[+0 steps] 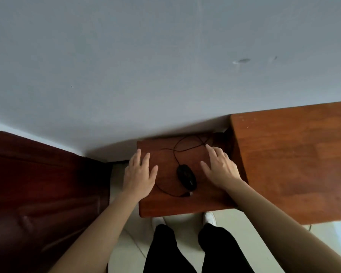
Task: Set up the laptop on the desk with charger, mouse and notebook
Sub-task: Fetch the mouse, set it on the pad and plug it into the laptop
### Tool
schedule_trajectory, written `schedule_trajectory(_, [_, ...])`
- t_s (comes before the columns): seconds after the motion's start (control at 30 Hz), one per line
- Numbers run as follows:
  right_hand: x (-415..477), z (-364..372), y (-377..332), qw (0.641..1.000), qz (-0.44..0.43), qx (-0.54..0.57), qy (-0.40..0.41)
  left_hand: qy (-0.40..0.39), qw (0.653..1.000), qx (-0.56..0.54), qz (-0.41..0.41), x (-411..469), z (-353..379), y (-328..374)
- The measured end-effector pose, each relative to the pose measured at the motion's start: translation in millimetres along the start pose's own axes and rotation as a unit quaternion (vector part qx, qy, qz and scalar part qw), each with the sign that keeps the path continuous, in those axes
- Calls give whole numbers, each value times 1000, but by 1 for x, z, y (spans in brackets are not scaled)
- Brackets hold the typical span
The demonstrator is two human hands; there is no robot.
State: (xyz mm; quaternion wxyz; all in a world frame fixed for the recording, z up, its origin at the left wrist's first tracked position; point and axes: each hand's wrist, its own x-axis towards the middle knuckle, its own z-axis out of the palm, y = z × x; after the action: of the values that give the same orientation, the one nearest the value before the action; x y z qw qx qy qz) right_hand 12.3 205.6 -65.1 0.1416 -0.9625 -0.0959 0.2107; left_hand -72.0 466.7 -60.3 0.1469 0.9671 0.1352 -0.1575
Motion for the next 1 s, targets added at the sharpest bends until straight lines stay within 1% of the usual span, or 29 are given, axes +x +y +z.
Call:
schedule_trajectory(0.1, [8,49,-6,999,45,24,3,-41,998,-54,-5,14,41,-16])
schedule_trajectory(0.2, [10,100,-11,994,84,68,5,-48,993,-105,-13,8,86,-25])
schedule_trajectory(0.3, [9,144,-15,992,85,97,8,-33,988,-144,-47,-3,125,-27])
schedule_trajectory(0.37, [7,163,-12,995,51,83,2,-35,984,-154,-82,-11,146,-26])
schedule_trajectory(0.43, [9,174,-2,997,9,78,-2,-40,981,-154,-110,-15,162,-22])
schedule_trajectory(0.53, [12,181,20,996,-16,82,14,-41,983,-140,-116,-19,181,-14])
schedule_trajectory(0.63, [13,179,39,996,13,79,36,-48,981,-140,-127,-20,193,-5])
schedule_trajectory(0.77, [5,178,65,991,63,88,73,-24,963,-164,-212,-19,206,15])
schedule_trajectory(0.83, [0,178,74,991,68,84,85,-9,952,-184,-245,-18,210,24])
schedule_trajectory(1.0, [-1,184,76,992,49,80,84,6,922,-242,-304,-13,216,35])
